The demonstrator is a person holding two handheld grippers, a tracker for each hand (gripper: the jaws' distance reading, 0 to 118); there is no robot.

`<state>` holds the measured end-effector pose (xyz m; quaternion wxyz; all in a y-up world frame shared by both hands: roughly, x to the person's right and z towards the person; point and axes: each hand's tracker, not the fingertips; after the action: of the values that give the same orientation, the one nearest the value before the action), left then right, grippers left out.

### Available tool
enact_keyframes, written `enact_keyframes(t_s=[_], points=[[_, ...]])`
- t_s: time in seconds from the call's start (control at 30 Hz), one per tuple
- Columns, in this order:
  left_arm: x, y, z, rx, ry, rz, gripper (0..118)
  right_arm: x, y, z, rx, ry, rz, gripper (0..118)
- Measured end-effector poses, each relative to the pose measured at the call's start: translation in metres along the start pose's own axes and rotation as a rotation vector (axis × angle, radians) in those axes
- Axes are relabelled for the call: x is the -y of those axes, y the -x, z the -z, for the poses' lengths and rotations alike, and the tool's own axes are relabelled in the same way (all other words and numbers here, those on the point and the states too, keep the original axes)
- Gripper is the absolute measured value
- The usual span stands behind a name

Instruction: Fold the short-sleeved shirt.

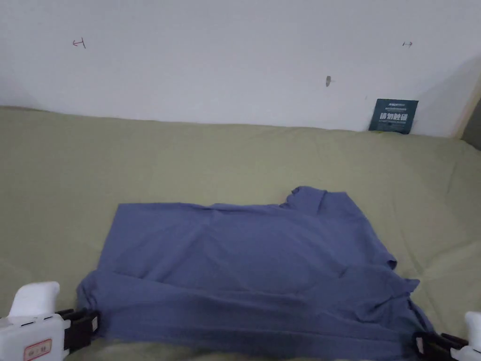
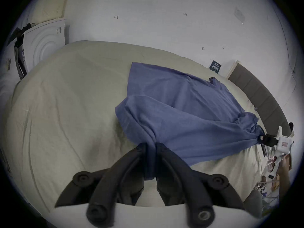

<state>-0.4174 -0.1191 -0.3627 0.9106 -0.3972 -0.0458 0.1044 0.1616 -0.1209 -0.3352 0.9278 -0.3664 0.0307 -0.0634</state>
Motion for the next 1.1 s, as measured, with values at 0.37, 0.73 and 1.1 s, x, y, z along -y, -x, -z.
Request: enact_keyframes(t_s=[0.37, 0.73, 1.1], points=[[0.038, 0.005, -0.065, 0.01, 0.055, 0.092, 11, 0.026, -0.002, -0.067, 0.025, 0.054, -0.004, 8], [0.124, 0.029, -0.082, 0.022, 0.226, 0.01, 11, 0.091, -0.01, -0.08, 0.066, 0.234, -0.002, 8], [0.126, 0.044, -0.127, 0.156, 0.094, -0.22, 46, 0.078, -0.021, -0.118, 0.032, 0.124, 0.099, 66]])
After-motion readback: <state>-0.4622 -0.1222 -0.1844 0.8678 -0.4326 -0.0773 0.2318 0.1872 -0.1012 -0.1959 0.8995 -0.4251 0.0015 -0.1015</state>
